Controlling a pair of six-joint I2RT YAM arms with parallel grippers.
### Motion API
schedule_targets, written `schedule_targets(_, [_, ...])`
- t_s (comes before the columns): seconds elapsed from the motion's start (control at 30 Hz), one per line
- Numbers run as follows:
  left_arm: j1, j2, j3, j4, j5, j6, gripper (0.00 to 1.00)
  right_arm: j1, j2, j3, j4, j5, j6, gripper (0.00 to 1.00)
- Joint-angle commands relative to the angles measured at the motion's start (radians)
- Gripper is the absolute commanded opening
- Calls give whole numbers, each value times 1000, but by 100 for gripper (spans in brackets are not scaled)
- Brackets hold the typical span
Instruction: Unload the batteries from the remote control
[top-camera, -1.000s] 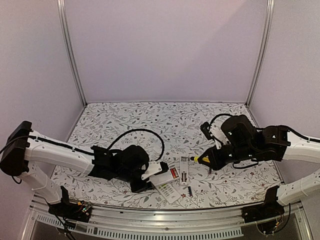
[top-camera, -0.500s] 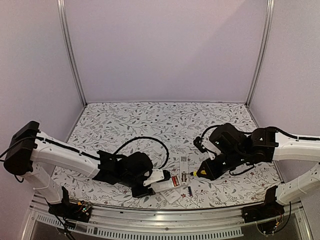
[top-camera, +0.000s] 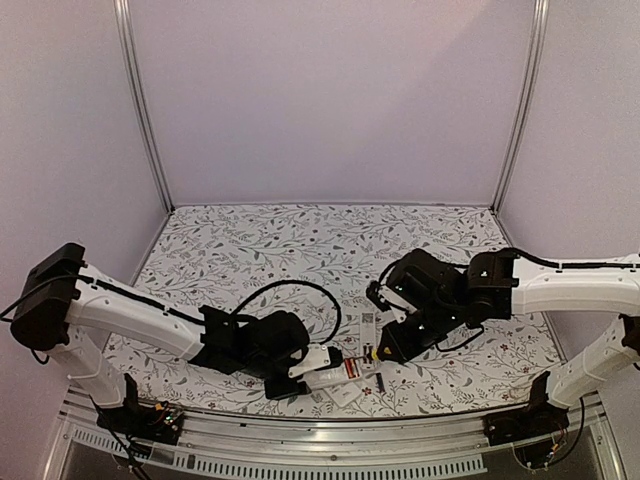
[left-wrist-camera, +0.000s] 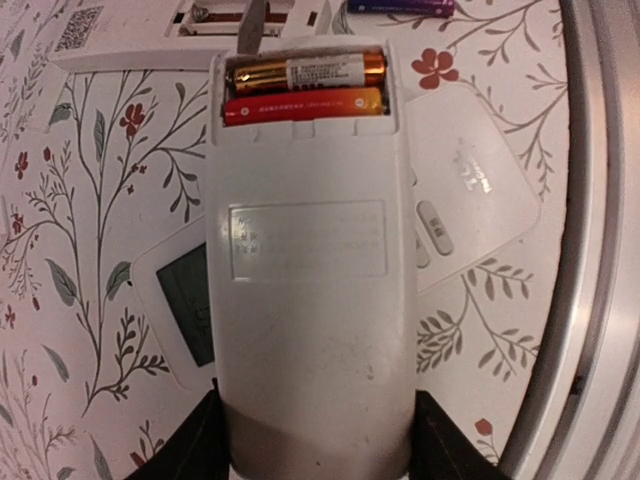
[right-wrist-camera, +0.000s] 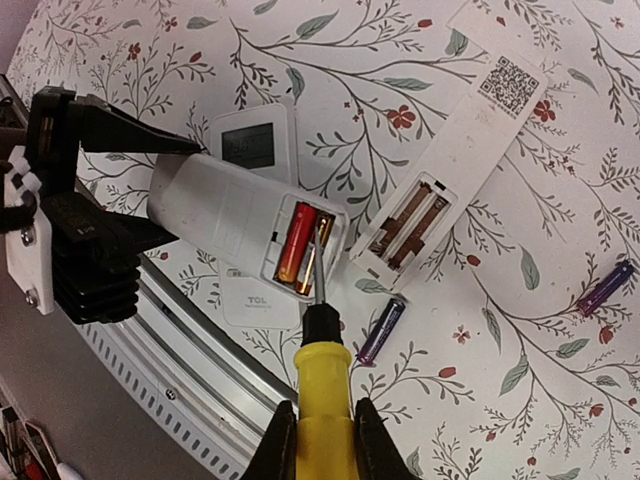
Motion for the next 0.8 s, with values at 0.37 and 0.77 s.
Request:
schedule_targets(0.37, [-20,25,8,3,-4,17,17,26,89,80,-85,55,-2,0])
schedule_targets(0.77, [-25,35,13,0,-6,17,16,45,161,149,-182,123,18,0])
